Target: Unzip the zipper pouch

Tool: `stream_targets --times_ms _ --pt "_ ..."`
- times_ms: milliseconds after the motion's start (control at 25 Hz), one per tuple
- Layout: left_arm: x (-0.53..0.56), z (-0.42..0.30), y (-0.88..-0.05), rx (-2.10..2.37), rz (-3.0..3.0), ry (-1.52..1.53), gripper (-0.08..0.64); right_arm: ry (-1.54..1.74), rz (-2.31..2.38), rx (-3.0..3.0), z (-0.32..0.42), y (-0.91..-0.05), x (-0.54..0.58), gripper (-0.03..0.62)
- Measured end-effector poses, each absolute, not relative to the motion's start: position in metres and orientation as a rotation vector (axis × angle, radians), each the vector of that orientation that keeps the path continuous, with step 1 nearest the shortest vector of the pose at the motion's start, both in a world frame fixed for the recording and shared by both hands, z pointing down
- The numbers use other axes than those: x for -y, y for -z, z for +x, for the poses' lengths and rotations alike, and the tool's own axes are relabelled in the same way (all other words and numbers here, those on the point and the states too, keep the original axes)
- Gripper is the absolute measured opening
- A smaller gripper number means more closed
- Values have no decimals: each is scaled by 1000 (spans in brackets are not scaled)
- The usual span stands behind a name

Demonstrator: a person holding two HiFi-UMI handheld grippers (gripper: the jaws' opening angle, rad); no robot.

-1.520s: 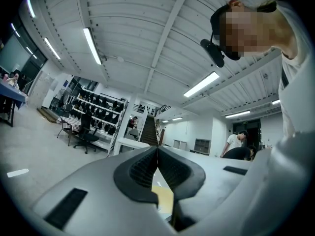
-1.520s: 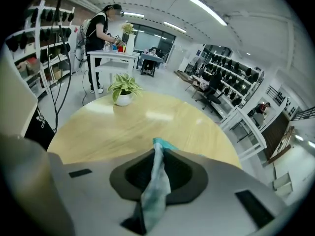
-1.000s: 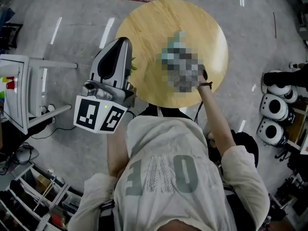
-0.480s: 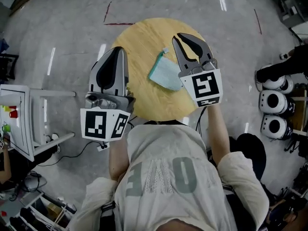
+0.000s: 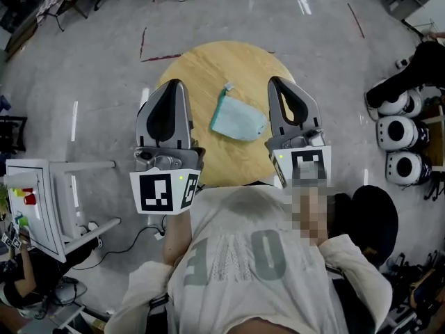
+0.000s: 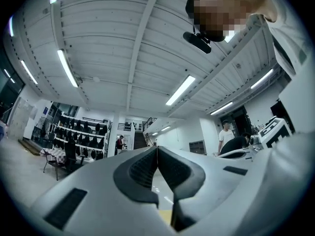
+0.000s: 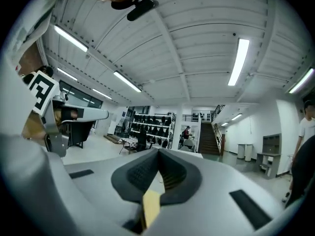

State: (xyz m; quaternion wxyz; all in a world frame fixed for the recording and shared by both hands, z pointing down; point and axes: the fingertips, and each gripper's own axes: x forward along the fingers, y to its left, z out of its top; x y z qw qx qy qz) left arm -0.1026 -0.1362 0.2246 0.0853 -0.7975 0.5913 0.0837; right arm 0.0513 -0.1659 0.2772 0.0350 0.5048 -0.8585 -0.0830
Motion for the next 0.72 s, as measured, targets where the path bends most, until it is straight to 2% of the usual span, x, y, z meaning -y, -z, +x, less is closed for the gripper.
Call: stream_targets --times_ms 720 --pt "154 -99 -234 -1782 -2389 -260 26 197 1557 2588 64 -293 175 29"
